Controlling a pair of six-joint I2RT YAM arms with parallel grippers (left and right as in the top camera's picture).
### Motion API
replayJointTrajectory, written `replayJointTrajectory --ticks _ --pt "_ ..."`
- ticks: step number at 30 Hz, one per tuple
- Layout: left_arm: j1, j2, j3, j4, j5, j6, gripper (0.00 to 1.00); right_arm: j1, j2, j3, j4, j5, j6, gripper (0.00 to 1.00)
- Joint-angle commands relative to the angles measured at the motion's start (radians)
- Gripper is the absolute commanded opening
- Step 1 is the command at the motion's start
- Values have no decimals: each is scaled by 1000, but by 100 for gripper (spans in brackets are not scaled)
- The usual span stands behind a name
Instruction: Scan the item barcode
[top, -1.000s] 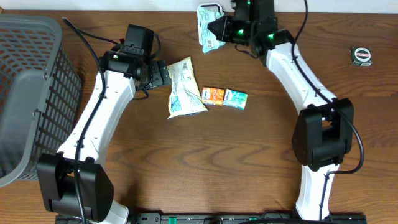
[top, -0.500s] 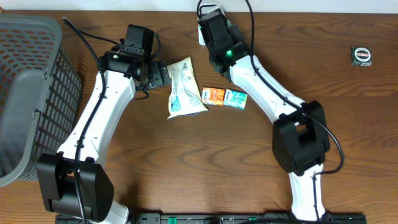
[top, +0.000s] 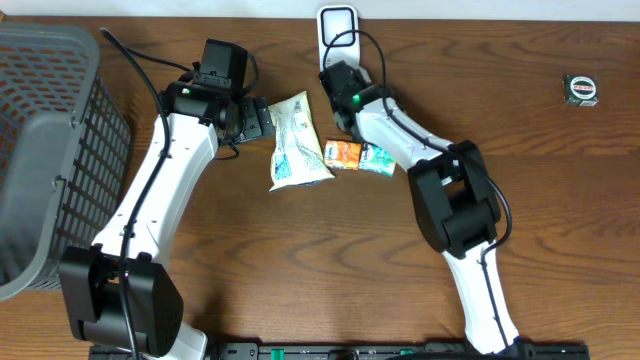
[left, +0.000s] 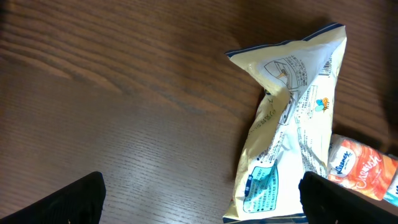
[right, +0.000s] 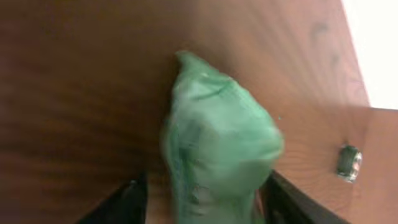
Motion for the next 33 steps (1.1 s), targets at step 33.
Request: replayJointTrajectory --ticks 33 --pt "3 0 -1 -3 -2 -2 98 -250 -60 5 -63 -877 105 52"
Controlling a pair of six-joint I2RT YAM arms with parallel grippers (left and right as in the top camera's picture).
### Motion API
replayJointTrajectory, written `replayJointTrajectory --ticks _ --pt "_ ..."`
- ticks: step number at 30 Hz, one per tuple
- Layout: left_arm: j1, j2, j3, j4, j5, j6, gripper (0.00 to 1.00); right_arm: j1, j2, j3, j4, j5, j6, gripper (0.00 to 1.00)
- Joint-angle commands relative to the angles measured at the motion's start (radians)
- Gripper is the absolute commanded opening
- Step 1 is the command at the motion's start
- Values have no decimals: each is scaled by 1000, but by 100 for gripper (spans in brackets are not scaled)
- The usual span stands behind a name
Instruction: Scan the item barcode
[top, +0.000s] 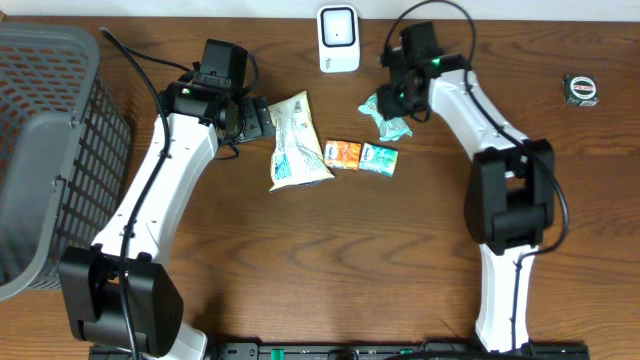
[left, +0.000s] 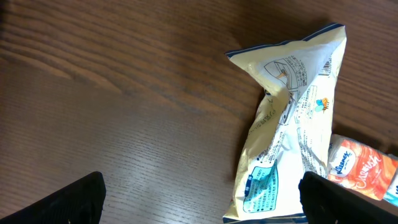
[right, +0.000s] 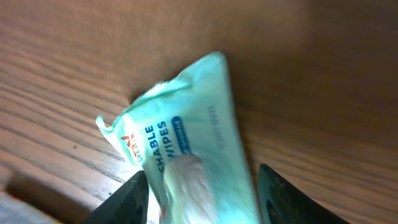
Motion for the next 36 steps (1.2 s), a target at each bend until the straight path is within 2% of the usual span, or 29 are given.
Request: replayJointTrajectory --ticks 1,3,4,5,6,16,18,20,25,30,36 --pt "3 0 -1 -3 -2 -2 98 16 46 -5 -3 -32 -13 51" --pt "3 0 -1 -3 -2 -2 98 18 60 -5 -11 -32 -13 43" --pt "3 0 -1 -3 -2 -2 98 19 64 -5 -14 -32 -12 22" --pt "3 0 -1 -3 -2 -2 98 19 64 -5 -13 -32 -3 8" --pt "3 0 -1 -3 -2 -2 98 21 60 -2 -12 -32 11 1" --pt "3 0 -1 -3 -2 -2 97 41 -53 123 34 -25 44 1" --pt "3 0 -1 -3 -2 -2 97 55 -78 142 103 1 47 1" --pt "3 0 -1 -3 -2 -2 98 81 -91 143 243 87 46 1" --pt "3 0 -1 -3 -2 -2 98 122 -59 142 465 305 12 1" --pt "3 0 -1 -3 -2 -2 98 164 54 142 740 297 14 1" --pt "3 0 -1 -3 -2 -2 98 181 147 142 912 299 11 1"
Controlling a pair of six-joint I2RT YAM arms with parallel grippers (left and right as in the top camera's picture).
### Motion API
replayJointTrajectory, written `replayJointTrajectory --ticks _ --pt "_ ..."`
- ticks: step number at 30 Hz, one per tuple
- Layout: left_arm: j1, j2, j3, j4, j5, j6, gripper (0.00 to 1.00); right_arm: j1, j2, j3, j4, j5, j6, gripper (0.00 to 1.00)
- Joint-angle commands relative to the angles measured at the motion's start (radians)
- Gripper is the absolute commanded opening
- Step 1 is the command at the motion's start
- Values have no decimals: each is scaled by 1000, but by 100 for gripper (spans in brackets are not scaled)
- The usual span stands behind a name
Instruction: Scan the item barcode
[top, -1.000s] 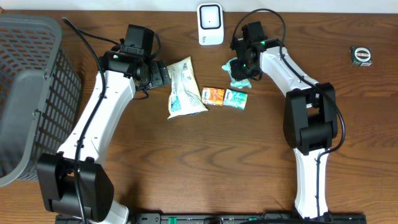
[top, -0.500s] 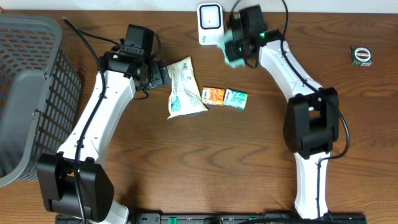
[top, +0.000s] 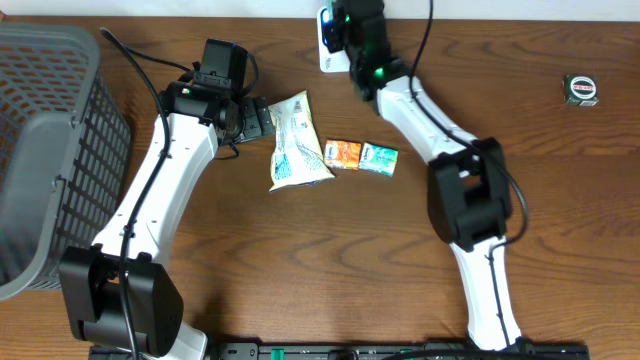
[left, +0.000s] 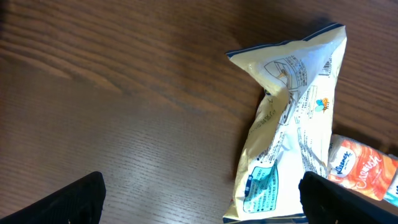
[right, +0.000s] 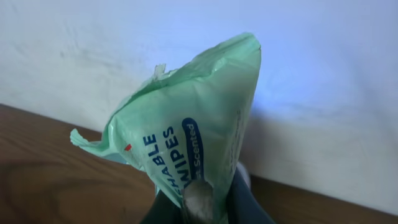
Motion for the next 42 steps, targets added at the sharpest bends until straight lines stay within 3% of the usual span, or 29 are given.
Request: replayJointTrajectory --ticks 1,8,15,26,28,30,32,33,37,42 --pt "3 0 -1 -3 -2 -2 98 12 63 5 63 32 -12 1" --pt "3 0 -1 -3 -2 -2 98 -13 27 6 59 211 -11 1" --pt "3 0 -1 -3 -2 -2 98 -100 -84 6 -37 223 -12 1" --pt "3 0 -1 -3 -2 -2 98 -429 -122 6 -568 337 -49 3" --pt "3 0 -1 -3 -2 -2 98 -496 -118 5 -647 344 -49 15" --pt "3 0 -1 -3 -2 -2 98 -562 -117 3 -703 339 -32 40" --pt "3 0 -1 -3 -2 -2 98 -623 -117 3 -743 314 52 73" --pt "3 0 -1 -3 -2 -2 98 -668 -118 3 -769 225 97 99" --pt "3 0 -1 -3 -2 -2 98 -732 -118 3 -816 -109 105 99" --pt "3 0 -1 -3 -2 -2 98 -720 -118 3 -832 -365 132 99"
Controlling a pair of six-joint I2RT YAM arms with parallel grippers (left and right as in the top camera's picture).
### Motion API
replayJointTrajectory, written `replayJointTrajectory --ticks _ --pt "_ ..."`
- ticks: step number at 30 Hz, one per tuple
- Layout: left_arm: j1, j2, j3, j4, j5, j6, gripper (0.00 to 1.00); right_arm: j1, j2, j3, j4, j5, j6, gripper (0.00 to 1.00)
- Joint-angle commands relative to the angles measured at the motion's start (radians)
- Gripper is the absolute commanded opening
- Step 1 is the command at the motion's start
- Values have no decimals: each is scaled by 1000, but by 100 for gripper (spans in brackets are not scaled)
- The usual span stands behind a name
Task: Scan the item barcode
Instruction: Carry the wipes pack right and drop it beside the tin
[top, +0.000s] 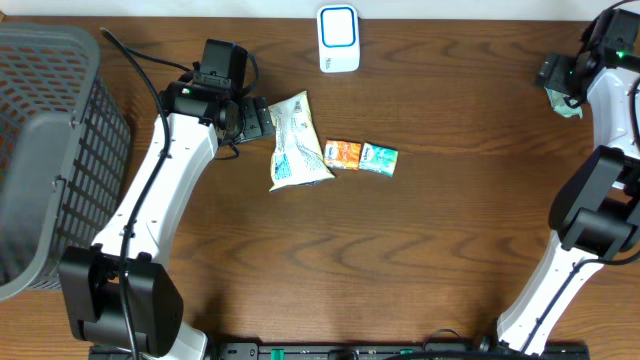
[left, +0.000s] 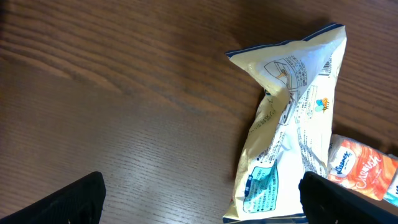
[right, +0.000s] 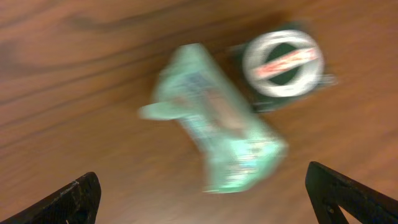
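Observation:
The white scanner (top: 338, 25) stands at the table's back edge. A green wipes pack (right: 214, 137) lies blurred on the wood beside a tape measure (right: 283, 62); overhead, the green wipes pack (top: 563, 103) is at the far right. My right gripper (right: 208, 202) hovers over it, open and holding nothing, and is seen overhead as the right gripper (top: 560, 78). My left gripper (left: 205, 202) is open just left of a yellow snack bag (left: 289, 124), touching nothing. The left gripper (top: 255, 120) sits left of centre.
An orange tissue pack (top: 343, 153) and a teal pack (top: 378, 157) lie side by side right of the yellow bag (top: 297, 140). A grey mesh basket (top: 45, 150) fills the left edge.
My right gripper held the green wipes pack up by the scanner; now it is at the table's far right, open, and the pack lies on the wood beside the tape measure. The left arm is unmoved.
My right gripper held the green pack low below the scanner, then to the scanner's right, then up close to the scanner. Now the pack lies released at the far right. The left gripper stayed open beside the yellow bag throughout.

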Motion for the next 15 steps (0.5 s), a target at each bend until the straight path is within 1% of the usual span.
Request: replayJointTrajectory --ticks 1,4,6,8,11,13,15 --pt "3 0 -1 -3 -2 -2 97 58 -7 0 -19 -357 42 99" --pt "3 0 -1 -3 -2 -2 98 101 -7 0 -81 -543 42 99" --pt "3 0 -1 -3 -2 -2 98 135 -7 0 -153 -632 42 99" --pt "3 0 -1 -3 -2 -2 98 177 -7 0 -250 -644 33 99" --pt "3 0 -1 -3 -2 -2 98 245 -7 -5 -378 -644 -69 99" --pt "3 0 -1 -3 -2 -2 98 294 -7 -17 -422 -638 -129 99" --pt "3 0 -1 -3 -2 -2 98 350 -7 -31 -438 -585 -138 97"
